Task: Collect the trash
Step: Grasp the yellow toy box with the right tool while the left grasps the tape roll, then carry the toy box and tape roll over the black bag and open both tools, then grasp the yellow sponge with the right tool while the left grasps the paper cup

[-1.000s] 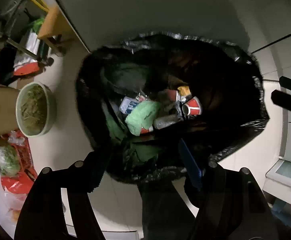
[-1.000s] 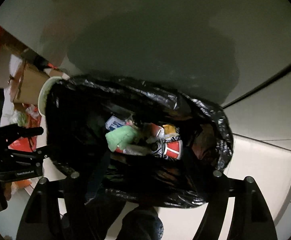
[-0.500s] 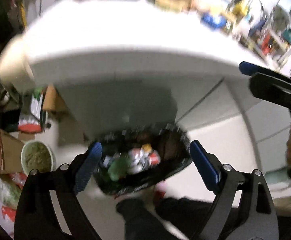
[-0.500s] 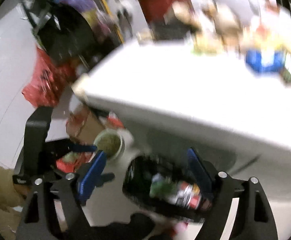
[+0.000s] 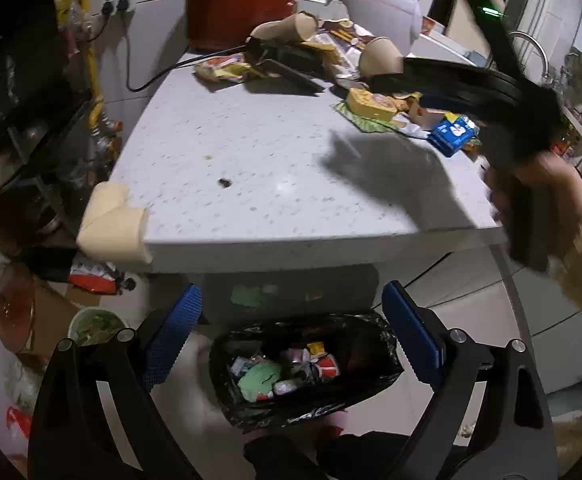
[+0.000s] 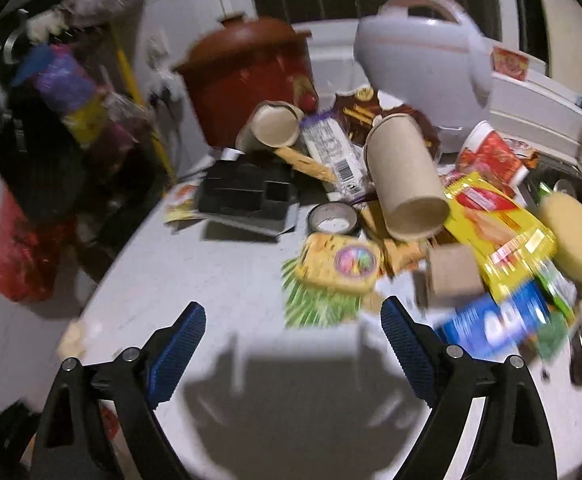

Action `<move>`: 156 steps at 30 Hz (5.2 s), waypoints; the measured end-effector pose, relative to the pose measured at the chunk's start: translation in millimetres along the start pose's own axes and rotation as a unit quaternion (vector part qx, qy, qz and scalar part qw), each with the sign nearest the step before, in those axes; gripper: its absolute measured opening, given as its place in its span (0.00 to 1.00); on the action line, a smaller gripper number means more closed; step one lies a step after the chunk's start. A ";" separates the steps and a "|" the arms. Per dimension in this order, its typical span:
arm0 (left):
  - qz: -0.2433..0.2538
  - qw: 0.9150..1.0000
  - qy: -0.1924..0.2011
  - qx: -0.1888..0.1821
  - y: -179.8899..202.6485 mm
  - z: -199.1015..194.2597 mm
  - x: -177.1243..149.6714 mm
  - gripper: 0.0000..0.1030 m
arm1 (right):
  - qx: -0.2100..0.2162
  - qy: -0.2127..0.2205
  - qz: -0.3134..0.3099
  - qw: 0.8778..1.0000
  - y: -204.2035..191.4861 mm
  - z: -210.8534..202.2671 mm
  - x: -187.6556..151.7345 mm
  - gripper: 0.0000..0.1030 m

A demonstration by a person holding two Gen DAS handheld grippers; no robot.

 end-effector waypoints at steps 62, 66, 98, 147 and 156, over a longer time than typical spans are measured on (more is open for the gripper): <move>0.054 0.997 -0.011 0.046 38.8 178.6 246.8 0.49 | -0.010 0.086 0.210 0.974 192.1 -178.1 -44.7 0.61; 0.035 0.999 0.007 0.011 36.4 155.5 243.5 0.49 | 0.001 0.089 0.204 0.975 183.1 -178.4 -39.6 0.61; -0.038 0.976 -0.206 -0.055 31.4 182.8 -169.8 0.49 | 0.004 -0.244 0.053 0.968 79.0 46.0 -319.7 0.61; -0.006 1.000 -0.014 0.025 28.6 -0.6 10.1 0.85 | -0.148 0.056 0.124 0.980 234.3 -32.1 68.3 0.95; 0.003 1.000 0.002 0.018 36.7 2.6 36.5 0.85 | -0.117 0.062 0.117 0.984 234.4 -46.3 70.1 0.81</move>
Point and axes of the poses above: each gripper's, at about its wrist camera, not at the fingertips, and z roughly the way its jaws point, y to its right, x to its top, the point moved 8 cm from there along z, roughly the way its jaws point, and after that the axes turned 12 degrees about z, right-handed, at the moved point
